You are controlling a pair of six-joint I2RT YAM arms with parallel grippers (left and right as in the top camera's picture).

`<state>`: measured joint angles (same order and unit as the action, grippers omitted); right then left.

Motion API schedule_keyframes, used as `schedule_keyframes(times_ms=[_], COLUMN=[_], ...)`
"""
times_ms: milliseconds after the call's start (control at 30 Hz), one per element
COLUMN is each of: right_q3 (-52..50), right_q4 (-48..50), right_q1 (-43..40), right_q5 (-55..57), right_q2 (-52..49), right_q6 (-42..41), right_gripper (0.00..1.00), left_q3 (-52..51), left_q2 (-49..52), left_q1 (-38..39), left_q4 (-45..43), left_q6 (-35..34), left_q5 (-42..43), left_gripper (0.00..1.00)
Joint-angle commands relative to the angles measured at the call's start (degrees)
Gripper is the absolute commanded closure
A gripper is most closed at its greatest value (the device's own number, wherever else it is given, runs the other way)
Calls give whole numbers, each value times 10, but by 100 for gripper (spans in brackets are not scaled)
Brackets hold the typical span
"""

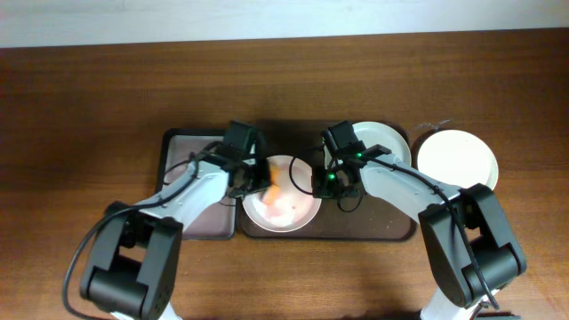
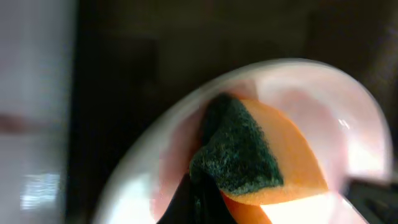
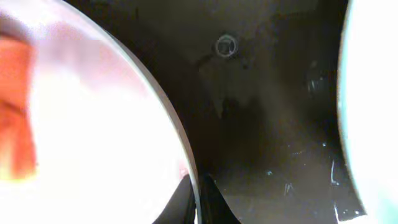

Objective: Clean dirty plates on tray and stack at the side
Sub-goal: 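Scrub the left plate with the sponge in the left gripper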

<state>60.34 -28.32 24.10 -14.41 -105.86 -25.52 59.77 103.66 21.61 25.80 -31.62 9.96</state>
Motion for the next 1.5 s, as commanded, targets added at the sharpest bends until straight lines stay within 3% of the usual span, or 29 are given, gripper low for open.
schedule_keyframes(times_ms=[0, 167, 267, 400, 667, 867, 933, 1133, 1367, 1467], right_q3=[-1, 8, 8, 7, 6, 6, 6, 6, 6, 7], right_q4=[-15, -38, -48, -54, -53, -54, -54, -54, -54, -56], right_q1=[2, 2, 2, 4, 17, 23, 23, 23, 23, 23], right_q5=[16, 48, 61, 61, 41, 32, 32, 32, 33, 33], right_q2=[-2, 58, 76, 71, 26, 14, 14, 14, 14, 15], right_q6=[0, 15, 27, 26, 8, 8, 8, 8, 8, 8], right_gripper=[95, 96, 96, 96, 95, 96, 95, 95, 96, 96], left_q3=[-8, 5, 5, -13, -19, -19, -19, -19, -19, -19], left_q2=[-34, -133, -173, -143, -18, 38, 46, 43, -63, -129], left_q1=[-6, -7, -5, 17, 96, 139, 149, 147, 112, 96], left_q4=[24, 85, 73, 71, -18, -90, -79, 52, 82, 82], left_q6=[60, 112, 111, -42, -153, -157, -157, -157, -137, -79], left_q5=[-98, -65, 24, 29, 66, 68, 42, -157, -205, -204], left_gripper=[100, 100, 100, 100, 100, 100, 100, 100, 100, 100])
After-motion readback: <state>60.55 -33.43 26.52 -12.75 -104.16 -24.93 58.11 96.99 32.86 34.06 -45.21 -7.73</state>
